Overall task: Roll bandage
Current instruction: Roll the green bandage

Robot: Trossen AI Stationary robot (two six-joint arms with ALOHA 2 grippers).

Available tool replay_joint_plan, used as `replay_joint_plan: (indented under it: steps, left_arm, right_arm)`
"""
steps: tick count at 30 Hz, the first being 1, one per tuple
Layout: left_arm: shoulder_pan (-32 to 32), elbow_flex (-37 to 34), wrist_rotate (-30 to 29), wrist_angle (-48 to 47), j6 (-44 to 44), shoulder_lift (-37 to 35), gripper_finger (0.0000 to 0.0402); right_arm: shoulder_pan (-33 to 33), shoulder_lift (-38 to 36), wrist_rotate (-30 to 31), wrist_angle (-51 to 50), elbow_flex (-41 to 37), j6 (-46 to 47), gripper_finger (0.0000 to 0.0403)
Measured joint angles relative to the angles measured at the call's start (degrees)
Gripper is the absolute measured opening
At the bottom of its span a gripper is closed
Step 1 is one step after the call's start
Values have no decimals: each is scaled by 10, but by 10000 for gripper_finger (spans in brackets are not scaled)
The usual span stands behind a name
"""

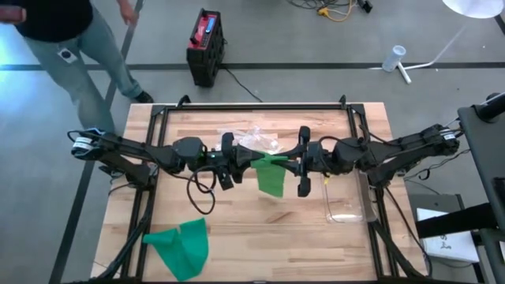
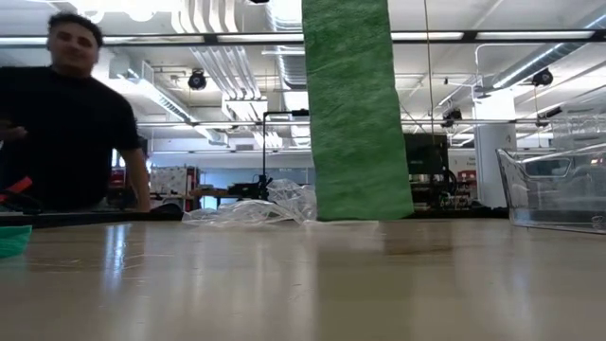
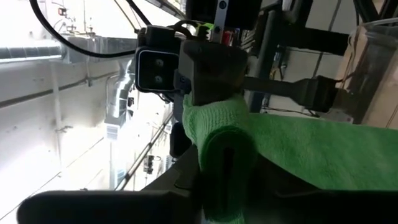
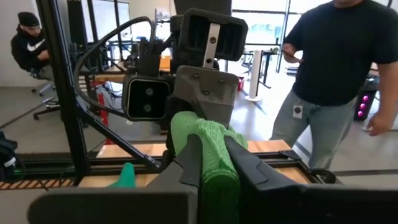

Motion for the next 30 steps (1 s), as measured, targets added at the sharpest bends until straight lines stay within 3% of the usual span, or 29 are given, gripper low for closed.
replay_joint_plan:
  steps: [7, 12, 17, 20, 26, 30]
  left_arm:
    - [0, 0, 0, 0, -54, 0, 89]
    - [0, 0, 0, -2, -95, 0, 127]
    - [7, 2, -14, -4, -319, 0, 185]
    - [17, 3, -10, -3, -409, -3, 223]
    - [54, 3, 136, -8, -605, -2, 281]
    - [71, 3, 150, -1, -677, 2, 305]
  right_arm:
    - [0, 0, 0, -1, 0, -4, 35]
    - [-1, 0, 0, -2, 0, -9, 39]
    - [-1, -1, 0, -1, 3, -56, 31]
    - [-1, -1, 1, 0, 13, -82, 33]
    - [-1, -1, 2, 0, 28, -143, 31]
    - [-2, -1, 4, 2, 29, -160, 32]
